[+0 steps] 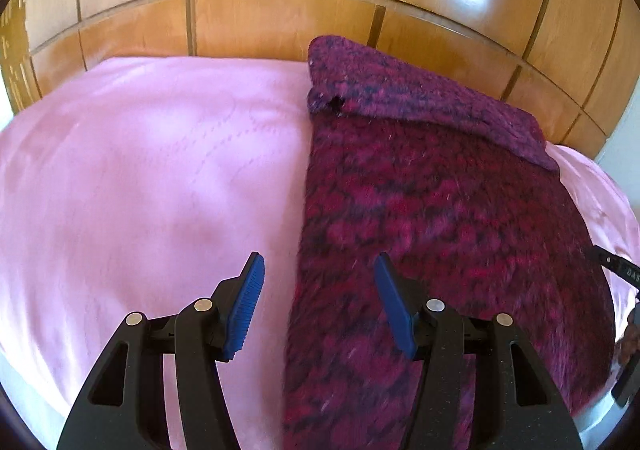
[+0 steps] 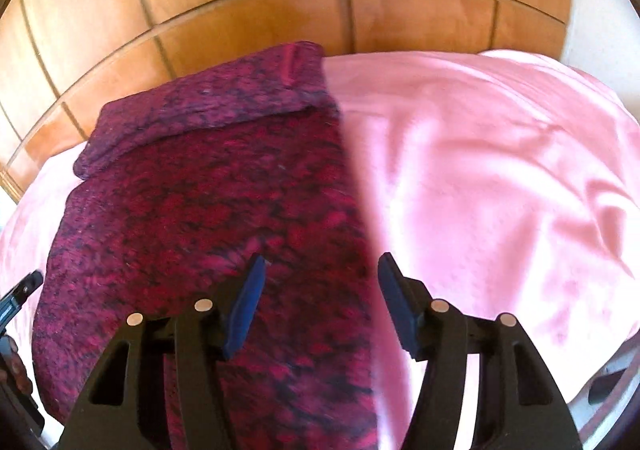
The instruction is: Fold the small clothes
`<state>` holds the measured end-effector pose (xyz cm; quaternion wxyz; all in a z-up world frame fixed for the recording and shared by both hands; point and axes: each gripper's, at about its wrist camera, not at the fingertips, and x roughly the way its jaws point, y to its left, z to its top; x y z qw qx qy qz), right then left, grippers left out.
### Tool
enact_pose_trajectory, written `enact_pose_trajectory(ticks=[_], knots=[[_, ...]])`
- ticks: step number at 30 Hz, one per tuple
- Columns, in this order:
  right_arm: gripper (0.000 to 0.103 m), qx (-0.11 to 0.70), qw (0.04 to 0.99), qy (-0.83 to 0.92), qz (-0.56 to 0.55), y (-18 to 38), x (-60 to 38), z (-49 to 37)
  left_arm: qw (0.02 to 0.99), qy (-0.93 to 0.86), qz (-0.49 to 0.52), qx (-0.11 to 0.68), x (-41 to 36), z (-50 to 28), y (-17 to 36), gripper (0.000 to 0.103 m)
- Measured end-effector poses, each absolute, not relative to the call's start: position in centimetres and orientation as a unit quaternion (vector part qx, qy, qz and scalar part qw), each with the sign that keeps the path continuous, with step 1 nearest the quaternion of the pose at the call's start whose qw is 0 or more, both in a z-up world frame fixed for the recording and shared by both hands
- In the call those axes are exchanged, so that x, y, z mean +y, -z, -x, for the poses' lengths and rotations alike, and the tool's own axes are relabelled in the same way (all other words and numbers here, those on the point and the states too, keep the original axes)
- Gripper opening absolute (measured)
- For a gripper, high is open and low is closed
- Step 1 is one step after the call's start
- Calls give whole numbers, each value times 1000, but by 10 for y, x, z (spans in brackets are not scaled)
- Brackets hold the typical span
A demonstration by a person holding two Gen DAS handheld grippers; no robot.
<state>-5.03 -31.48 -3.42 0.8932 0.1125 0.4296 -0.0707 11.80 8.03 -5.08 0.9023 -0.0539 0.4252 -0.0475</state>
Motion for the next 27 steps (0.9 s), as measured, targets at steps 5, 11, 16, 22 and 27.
enact_pose_trajectory(ticks=[5, 11, 16, 22, 27], knots=[[59, 445, 884, 62, -131, 42, -325, 65, 885, 88, 70, 451, 97, -93, 61, 56], [59, 455, 876, 41, -155, 48, -330, 87, 878, 114, 80, 457, 98, -72, 64, 56], [57, 458, 876, 21, -150, 44, -323, 108, 876, 129, 66, 460, 89, -61, 66, 56], [53, 460, 877, -7, -136, 38, -310, 122, 866, 159, 55, 471, 90, -54, 66, 48], [48, 502, 851, -31, -152, 55, -307, 142, 856, 187, 45, 481, 92, -39, 65, 43]])
